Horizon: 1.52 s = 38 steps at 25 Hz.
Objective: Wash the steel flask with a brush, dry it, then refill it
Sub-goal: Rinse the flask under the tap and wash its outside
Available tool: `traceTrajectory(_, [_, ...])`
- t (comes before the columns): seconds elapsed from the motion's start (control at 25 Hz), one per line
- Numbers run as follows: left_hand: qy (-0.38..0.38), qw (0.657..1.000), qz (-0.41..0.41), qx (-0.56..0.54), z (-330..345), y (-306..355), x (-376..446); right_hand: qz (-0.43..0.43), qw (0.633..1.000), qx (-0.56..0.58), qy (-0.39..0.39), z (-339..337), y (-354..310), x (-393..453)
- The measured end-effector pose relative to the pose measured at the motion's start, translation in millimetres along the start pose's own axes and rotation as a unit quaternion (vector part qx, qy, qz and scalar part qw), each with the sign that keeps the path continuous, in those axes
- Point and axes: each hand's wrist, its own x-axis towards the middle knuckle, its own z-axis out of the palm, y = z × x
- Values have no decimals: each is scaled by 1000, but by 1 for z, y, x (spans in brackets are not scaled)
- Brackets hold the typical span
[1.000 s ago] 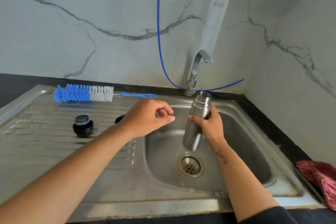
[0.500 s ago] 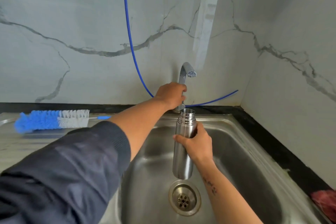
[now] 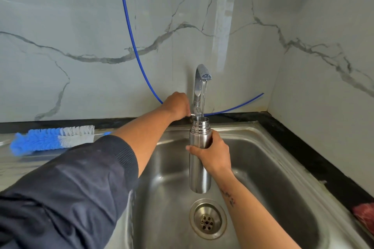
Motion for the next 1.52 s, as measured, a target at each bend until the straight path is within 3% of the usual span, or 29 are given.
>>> traceTrajectory(0.36, [-2, 998, 21, 63, 11, 2, -4, 10, 1000, 5, -10, 4, 0, 2])
traceTrajectory(1.52, [3, 999, 3, 37, 13, 4, -9, 26, 1000, -4, -17, 4, -2, 1])
